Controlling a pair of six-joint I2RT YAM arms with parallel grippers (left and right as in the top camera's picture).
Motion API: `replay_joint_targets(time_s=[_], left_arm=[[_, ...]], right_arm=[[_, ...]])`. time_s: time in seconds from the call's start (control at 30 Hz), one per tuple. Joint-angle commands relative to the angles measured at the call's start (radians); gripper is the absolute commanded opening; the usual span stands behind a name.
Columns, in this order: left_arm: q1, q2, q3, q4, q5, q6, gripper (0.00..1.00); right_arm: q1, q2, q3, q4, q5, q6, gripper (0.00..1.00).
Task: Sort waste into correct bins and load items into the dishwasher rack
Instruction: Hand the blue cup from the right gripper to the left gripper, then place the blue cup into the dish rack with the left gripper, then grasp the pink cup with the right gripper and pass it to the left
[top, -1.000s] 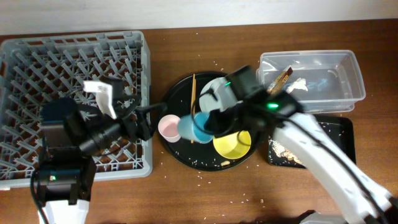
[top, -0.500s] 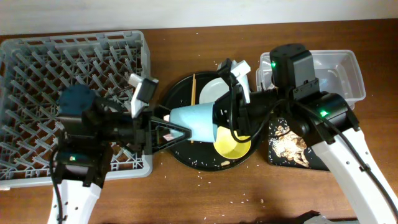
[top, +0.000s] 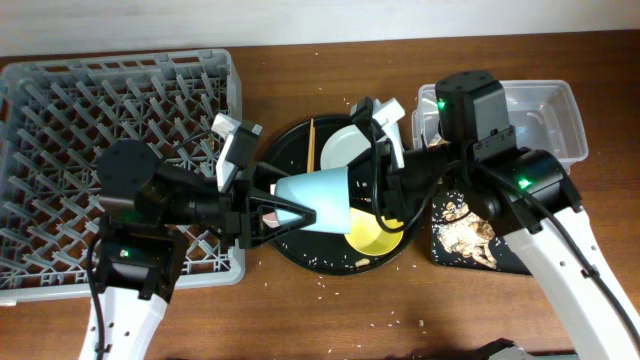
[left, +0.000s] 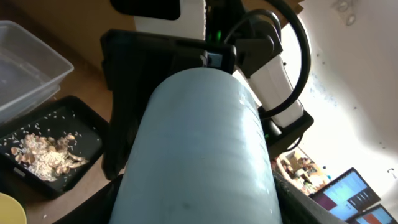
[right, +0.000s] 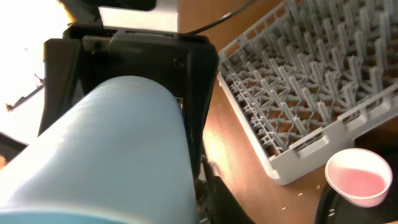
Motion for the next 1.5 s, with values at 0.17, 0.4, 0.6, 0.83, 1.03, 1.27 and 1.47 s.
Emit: replay_joint_targets(time_s=[0.17,0.4,0.6,0.83,1.03,1.27,1.47], left_arm=[[0.084,-0.014,0.017,-0.285,-0.312,0.23,0.24],[0.221,-0.113,0.174,-1.231,-1.634,0.27,0.23],[0.694,0.101,0.155,-1.27,-1.708,0.261,0.29],[0.903,0.489,0.155,-1.101,-1.361,0.296,0.3],[0.902,0.501,0.155,-1.098,-1.181,0.311,0.36],[0.928,0.501,0.155,-1.096,-1.115,0.311,0.62],[0.959,0.447,0.161,-1.118,-1.07,0.386,0.99]], right_arm=[[-0.217,-0.121,0.04,-0.029,0.272,0.155,0.85],[-0.218,-0.005,0.039,-0.356,0.508,0.143,0.86],[-0.218,0.054,0.039,-0.366,0.507,0.143,0.86],[-0.218,0.054,0.039,-0.379,0.508,0.143,0.86],[-0.218,0.054,0.039,-0.383,0.508,0.143,0.86],[-0.218,0.054,0.039,-0.389,0.508,0.143,0.87],[-0.218,0.054,0.039,-0.389,0.508,0.142,0.87]])
